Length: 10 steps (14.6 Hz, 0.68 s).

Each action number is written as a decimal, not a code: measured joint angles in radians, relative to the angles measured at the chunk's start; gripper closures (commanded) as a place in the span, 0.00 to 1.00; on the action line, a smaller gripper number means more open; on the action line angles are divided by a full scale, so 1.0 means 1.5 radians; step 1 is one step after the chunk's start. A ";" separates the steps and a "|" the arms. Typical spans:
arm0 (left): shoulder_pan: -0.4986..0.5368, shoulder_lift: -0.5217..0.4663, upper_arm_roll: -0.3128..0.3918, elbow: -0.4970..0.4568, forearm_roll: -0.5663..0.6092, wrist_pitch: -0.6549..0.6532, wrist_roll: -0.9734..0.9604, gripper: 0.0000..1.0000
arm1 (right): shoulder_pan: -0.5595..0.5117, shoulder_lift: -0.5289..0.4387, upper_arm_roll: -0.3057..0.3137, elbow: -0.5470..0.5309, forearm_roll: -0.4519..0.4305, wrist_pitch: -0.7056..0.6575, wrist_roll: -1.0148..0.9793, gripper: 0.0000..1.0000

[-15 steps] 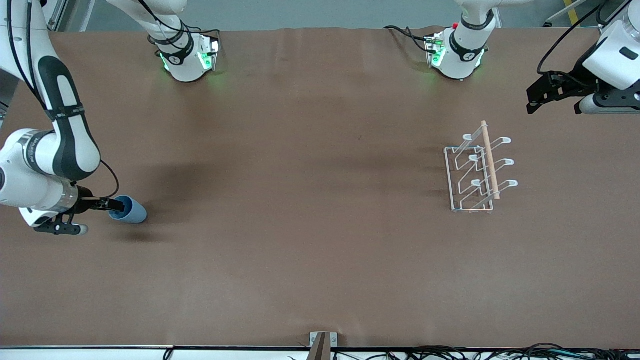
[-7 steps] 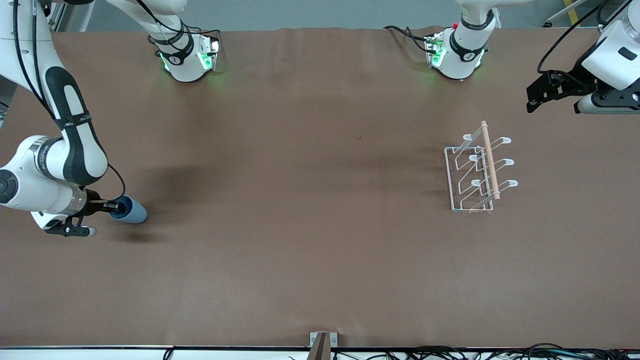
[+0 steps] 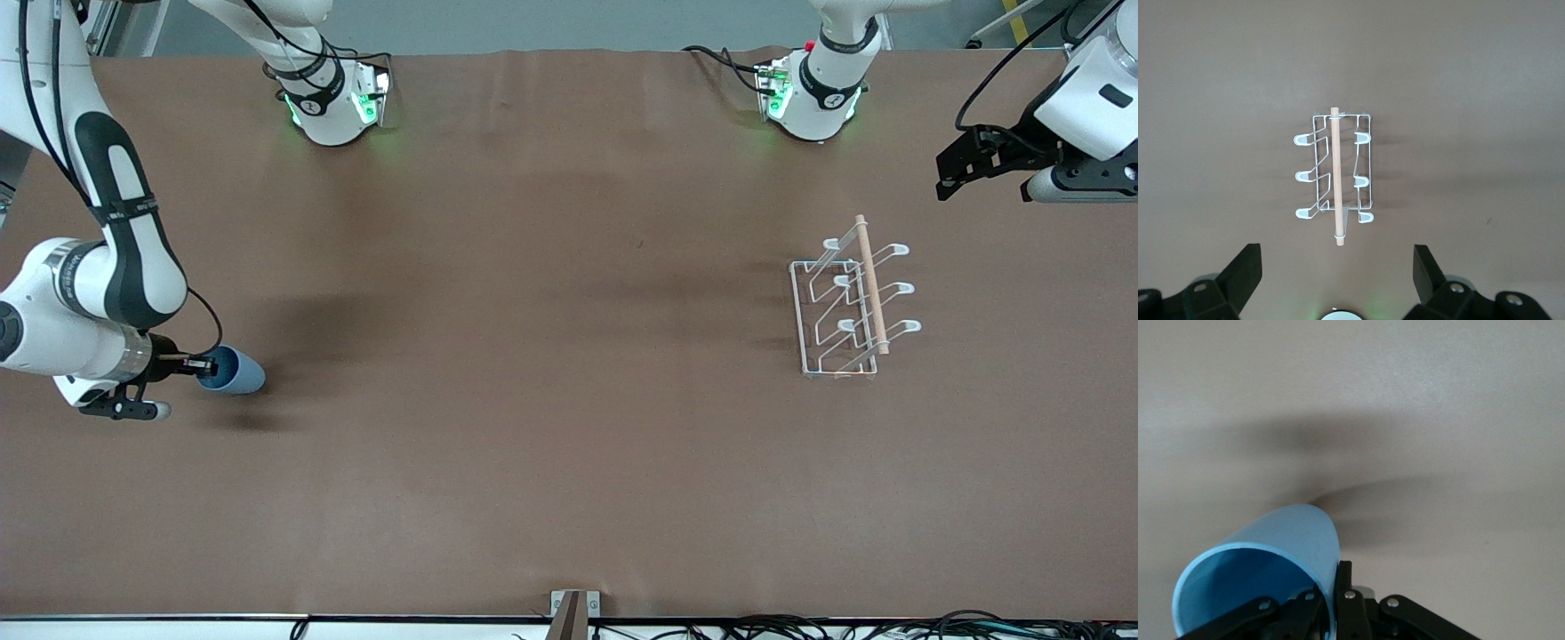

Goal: Hang cup on cup holder
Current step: 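Close the right gripper on the light-blue cup's side, then lift the cup with the right gripper toward the table middle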

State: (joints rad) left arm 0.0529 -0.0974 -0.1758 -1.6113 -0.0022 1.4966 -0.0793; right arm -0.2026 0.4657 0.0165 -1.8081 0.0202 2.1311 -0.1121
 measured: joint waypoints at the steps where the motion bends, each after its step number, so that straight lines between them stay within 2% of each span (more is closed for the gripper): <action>1: 0.000 0.000 0.000 0.000 0.000 0.000 0.000 0.00 | 0.006 -0.021 0.003 0.005 0.000 -0.026 0.000 0.98; 4: 0.000 0.000 0.000 0.000 0.000 -0.001 0.000 0.00 | 0.044 -0.102 0.009 0.011 0.026 -0.113 0.002 0.98; 10: 0.000 0.000 0.001 0.000 0.000 -0.005 0.000 0.00 | 0.127 -0.219 0.012 0.044 0.184 -0.267 0.002 0.99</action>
State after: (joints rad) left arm 0.0534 -0.0971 -0.1744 -1.6118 -0.0022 1.4896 -0.0793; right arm -0.0128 0.1370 0.0340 -1.7419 0.2966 1.7307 -0.1084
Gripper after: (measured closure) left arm 0.000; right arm 0.952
